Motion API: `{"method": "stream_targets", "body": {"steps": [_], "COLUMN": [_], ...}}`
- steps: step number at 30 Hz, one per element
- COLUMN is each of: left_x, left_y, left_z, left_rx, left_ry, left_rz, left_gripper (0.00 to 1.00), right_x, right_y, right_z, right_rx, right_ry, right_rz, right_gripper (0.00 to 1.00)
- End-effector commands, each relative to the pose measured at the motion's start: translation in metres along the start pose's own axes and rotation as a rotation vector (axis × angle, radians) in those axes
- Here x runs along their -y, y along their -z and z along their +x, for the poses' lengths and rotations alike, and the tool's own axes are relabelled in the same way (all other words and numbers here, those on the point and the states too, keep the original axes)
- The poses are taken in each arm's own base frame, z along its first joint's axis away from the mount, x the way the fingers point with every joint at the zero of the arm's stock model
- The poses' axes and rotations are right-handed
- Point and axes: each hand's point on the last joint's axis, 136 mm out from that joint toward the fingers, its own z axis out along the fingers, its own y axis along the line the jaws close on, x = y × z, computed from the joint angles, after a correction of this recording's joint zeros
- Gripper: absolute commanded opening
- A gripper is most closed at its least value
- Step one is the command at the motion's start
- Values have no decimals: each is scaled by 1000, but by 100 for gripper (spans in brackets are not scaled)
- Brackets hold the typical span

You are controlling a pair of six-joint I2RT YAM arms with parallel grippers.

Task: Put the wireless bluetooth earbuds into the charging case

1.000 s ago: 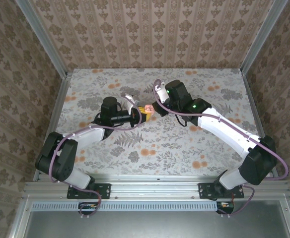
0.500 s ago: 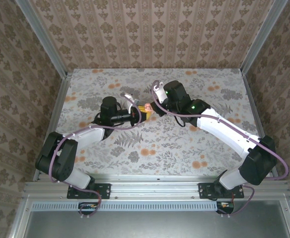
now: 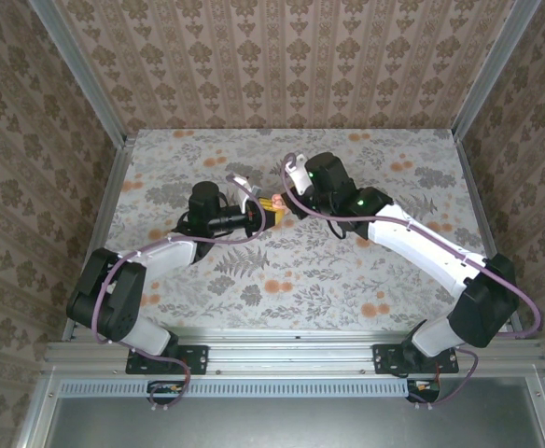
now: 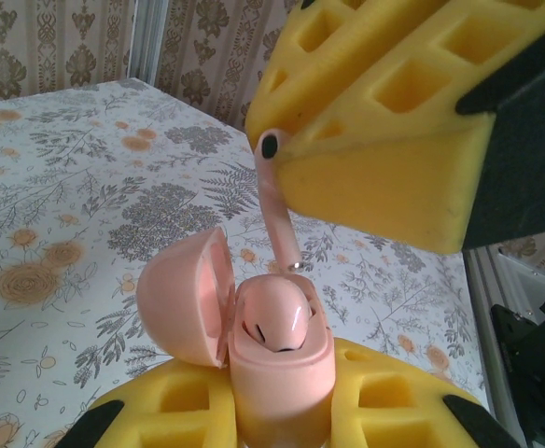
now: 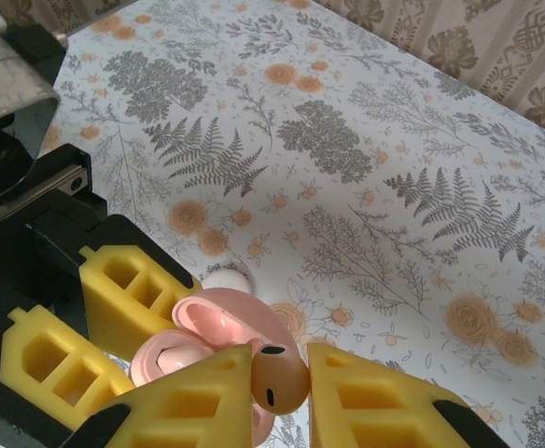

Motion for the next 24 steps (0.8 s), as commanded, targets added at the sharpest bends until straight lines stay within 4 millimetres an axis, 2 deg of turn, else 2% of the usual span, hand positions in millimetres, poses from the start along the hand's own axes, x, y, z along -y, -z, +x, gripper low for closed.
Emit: {"method": "stream_targets", "body": {"steps": [1,11,24], "left_x": [5,7,4], "left_y": [-2,-2,-2], "left_z": [-26,-31,-32], "left_rx": [55,66,63], "left_ry": [-49,-53,-60], "left_rz": [21,24,11], "left_gripper": [11,11,11], "right_x": [0,-1,-24], "right_y": [0,-3,2], "right_z": [-9,-4,3], "right_rx": [16,-2,-12], "right_ry": [44,84,137], "right_rz": [23,41,-58], "right_gripper": [19,19,20]}}
